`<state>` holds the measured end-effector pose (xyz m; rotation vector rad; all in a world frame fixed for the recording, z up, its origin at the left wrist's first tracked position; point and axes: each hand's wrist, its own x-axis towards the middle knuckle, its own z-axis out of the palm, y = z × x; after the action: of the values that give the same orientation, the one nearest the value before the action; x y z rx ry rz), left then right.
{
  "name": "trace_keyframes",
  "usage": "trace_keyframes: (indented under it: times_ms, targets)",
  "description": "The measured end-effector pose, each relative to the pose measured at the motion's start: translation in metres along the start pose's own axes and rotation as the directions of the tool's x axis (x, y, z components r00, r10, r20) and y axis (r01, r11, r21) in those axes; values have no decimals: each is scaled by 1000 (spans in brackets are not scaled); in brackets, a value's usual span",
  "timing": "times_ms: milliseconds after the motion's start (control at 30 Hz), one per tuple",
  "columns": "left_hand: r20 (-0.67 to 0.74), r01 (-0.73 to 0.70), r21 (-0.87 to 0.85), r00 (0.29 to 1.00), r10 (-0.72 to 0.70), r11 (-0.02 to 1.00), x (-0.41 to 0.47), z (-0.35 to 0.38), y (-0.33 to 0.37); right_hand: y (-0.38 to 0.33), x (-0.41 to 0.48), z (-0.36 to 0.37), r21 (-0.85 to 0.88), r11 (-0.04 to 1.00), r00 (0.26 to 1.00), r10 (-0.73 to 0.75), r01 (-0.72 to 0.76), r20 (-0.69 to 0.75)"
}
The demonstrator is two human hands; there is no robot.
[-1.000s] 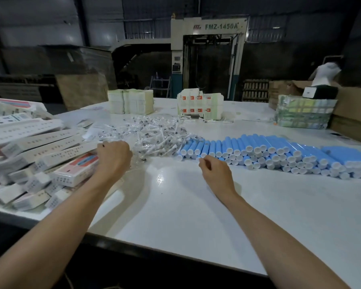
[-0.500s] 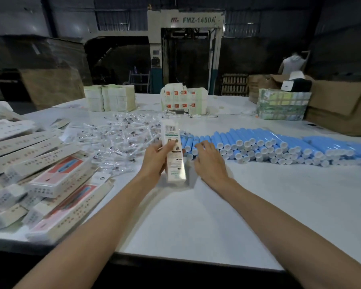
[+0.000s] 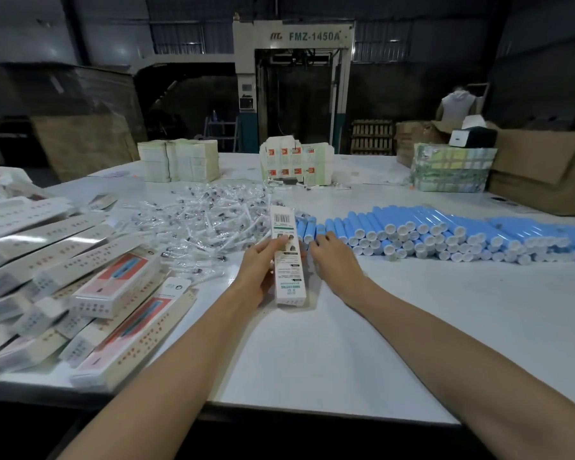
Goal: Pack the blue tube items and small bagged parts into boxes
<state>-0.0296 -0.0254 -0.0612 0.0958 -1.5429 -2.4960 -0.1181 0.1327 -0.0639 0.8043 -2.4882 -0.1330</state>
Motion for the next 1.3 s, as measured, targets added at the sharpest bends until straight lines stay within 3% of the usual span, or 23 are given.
trace_keyframes:
  times_ms: [267, 433, 567, 733, 867, 967, 1033, 1100, 1167, 1233, 1300]
  targets:
    - [6, 17, -5, 1000, -17, 1000, -3, 2, 2, -11, -62, -51, 16, 990, 986, 138, -140, 92]
    - [51, 12, -85, 999, -8, 996, -7, 5, 3, 2, -93, -67, 113, 980, 981, 150, -164, 121]
    - [66, 14, -135, 998, -5, 991, -6, 4, 2, 8, -104, -70, 71, 982, 974, 161, -174, 156]
    - [22, -7, 39, 1000, 6, 999, -4, 4, 4, 6, -83, -55, 113, 970, 962, 191, -215, 197]
    - [80, -10, 79, 997, 3, 997, -10, 11, 7, 9, -62, -44, 202, 937, 948, 244, -285, 202]
    - [123, -23, 98, 992, 11, 995, -13, 11, 9, 22, -57, -40, 317, 871, 908, 276, -375, 316]
    - [143, -29, 95, 990, 16, 995, -14, 10, 9, 36, -57, -46, 452, 769, 881, 306, -452, 361]
    - [161, -29, 95, 987, 13, 995, -14, 11, 9, 53, -55, -61, 655, 593, 878, 394, -469, 273]
    - [173, -21, 99, 985, 3, 995, -14, 12, 8, 68, -50, -84, 882, 286, 844, 498, -374, 196]
    - [188, -8, 100, 982, -11, 995, -14, 14, 7, 79, -41, -108, 976, -12, 817, 545, -220, 191]
    - [206, 4, 90, 978, -23, 996, -14, 15, 7, 82, -29, -124, 977, -193, 824, 537, -91, 183]
